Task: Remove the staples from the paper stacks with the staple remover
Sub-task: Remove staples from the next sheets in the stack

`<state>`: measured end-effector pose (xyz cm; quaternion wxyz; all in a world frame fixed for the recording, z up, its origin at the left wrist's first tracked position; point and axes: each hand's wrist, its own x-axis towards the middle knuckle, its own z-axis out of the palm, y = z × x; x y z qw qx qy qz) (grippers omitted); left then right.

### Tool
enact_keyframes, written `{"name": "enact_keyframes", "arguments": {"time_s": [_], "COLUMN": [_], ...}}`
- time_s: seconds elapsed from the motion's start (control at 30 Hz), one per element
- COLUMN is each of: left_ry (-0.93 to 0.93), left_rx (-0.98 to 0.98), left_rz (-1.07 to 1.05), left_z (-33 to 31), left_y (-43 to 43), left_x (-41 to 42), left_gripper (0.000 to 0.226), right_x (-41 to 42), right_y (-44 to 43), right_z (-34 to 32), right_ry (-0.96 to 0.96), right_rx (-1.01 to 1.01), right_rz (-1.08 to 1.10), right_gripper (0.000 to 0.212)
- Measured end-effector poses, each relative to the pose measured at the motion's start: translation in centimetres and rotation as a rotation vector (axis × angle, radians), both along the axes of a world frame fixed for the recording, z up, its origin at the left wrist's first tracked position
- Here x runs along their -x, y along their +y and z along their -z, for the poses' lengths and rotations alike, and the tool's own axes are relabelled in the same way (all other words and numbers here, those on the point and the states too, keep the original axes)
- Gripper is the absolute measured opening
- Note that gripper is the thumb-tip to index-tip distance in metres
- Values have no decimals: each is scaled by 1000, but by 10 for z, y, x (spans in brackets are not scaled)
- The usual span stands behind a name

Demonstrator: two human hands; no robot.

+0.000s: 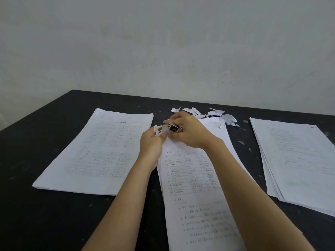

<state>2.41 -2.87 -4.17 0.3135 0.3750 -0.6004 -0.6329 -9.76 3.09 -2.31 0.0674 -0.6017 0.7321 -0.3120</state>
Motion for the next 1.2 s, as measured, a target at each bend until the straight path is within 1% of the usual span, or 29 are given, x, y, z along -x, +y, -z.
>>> {"name": "enact_keyframes", "arguments": {"time_s": [0.03,0.1,0.13,0.17,0.2,0.23,0.27,0.3,0.33,0.37,0.43,0.47,0.5,0.53,0.63,0.7,0.8,0.87,0.9,0.97,1.03,1.1,1.2], "left_ry": [-2,7,7,10,14,22,28,29,28,30,74,118,157,184,186,187,238,305,328,344,344,325,285], "left_rx": [-4,-13,-18,-27,-39,-50,-59,-63,-60,-55,-58,-66,-81,-98,-120,-8,283,454,512,551,494,465,511], "left_rz": [-18,-51,-66,-83,-97,-108,-121,-133,-144,-155,-146,-127,-106,-71,102,103,-49,-29,-1,37,51,43,19], "left_z": [0,0,0,-1,-2,-4,-6,-7,-9,-11,-19,-24,-26,-31,-42,-60,-104,-129,-134,-131,-117,-108,-111], "left_y": [0,-1,-2,-4,-6,-8,-10,-12,-14,-15,-15,-14,-14,-10,7,20,29,35,38,45,47,45,36], "left_x": [-1,-1,-2,-3,-4,-5,-6,-6,-7,-9,-13,-15,-17,-21,-26,-25,-22,-26,-28,-35,-40,-43,-42], "left_gripper": [15,15,15,15,15,15,15,14,12,12,13,11,12,17,28,31,28,26,24,20,13,9,19], "right_x": [1,5,9,15,21,26,32,36,42,43,42,41,40,38,28,21,11,3,-3,-14,-23,-26,-24], "right_y": [1,4,6,10,16,24,35,48,61,74,92,97,98,100,106,110,117,124,128,135,139,139,132], "right_z": [-1,-4,-5,-6,-9,-12,-15,-18,-20,-24,-30,-33,-36,-41,-61,-79,-107,-122,-125,-118,-101,-85,-79], "right_ry": [-19,-83,-130,-189,-258,-350,-483,-628,-741,-797,-781,-748,-729,-725,-740,-698,-615,-593,-596,-580,-550,-545,-512], "right_rx": [17,151,232,290,298,261,198,138,62,-35,-176,-193,-172,-120,39,153,405,597,653,666,596,547,582], "right_rz": [28,172,298,453,617,759,827,822,770,712,650,651,664,680,681,667,647,611,580,542,529,521,583], "right_gripper": [23,10,7,10,8,14,28,36,40,40,38,35,33,31,27,22,29,33,32,29,24,16,15]}}
